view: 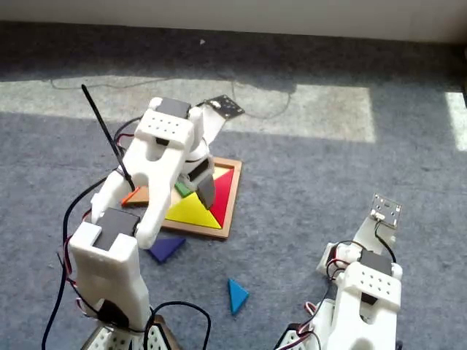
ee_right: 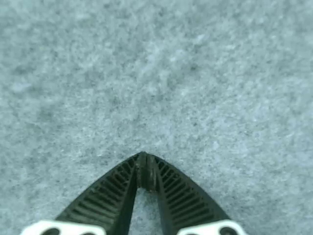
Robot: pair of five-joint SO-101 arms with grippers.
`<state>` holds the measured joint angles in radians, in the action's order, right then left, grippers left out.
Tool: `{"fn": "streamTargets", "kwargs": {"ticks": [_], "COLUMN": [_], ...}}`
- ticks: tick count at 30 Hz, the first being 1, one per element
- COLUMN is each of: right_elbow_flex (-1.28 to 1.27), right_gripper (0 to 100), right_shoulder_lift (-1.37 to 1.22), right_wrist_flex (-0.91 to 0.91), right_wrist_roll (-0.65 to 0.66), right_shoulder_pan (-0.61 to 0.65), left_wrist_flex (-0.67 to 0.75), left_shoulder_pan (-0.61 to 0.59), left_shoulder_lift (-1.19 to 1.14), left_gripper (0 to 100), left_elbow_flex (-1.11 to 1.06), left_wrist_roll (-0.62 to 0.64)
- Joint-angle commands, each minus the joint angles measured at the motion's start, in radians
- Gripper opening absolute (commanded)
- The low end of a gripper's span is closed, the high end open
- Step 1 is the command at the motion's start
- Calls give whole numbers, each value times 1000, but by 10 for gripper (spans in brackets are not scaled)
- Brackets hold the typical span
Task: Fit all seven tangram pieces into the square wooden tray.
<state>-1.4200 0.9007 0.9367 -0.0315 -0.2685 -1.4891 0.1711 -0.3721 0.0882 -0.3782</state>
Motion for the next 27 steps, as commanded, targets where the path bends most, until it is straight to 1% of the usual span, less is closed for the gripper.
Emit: {"fn": "streamTargets", "kwargs": {"ticks": [1,7,9,11,13,17,20,23,27], "right_elbow_flex": [-1,-1,-1,-1,-1,-1,-1,-1,-1], "right_gripper": [5,5,5,5,5,5,5,5,5], "right_shoulder_lift": [7,7,7,7,7,7,7,7,7], "right_wrist_flex": [-7,-7,-7,-7,-7,-7,-7,-7,-7], "right_wrist_roll": [12,12,12,12,12,12,12,12,12], "right_shoulder_pan": [-56,-61,-61,-61,-61,-61,-61,-61,-62], "left_wrist_flex": [-31,-23,-23,-21,8,124,184,207,203], "left_shoulder_pan": [76,142,150,166,191,236,262,302,377], "left_shoulder_lift": [19,36,90,177,275,440,539,607,659], "left_gripper": [295,294,290,266,255,257,257,257,256], "left_elbow_flex": [-33,-111,-163,-226,-314,-509,-633,-711,-766], "left_wrist_roll": [60,127,135,135,137,224,270,334,448]}}
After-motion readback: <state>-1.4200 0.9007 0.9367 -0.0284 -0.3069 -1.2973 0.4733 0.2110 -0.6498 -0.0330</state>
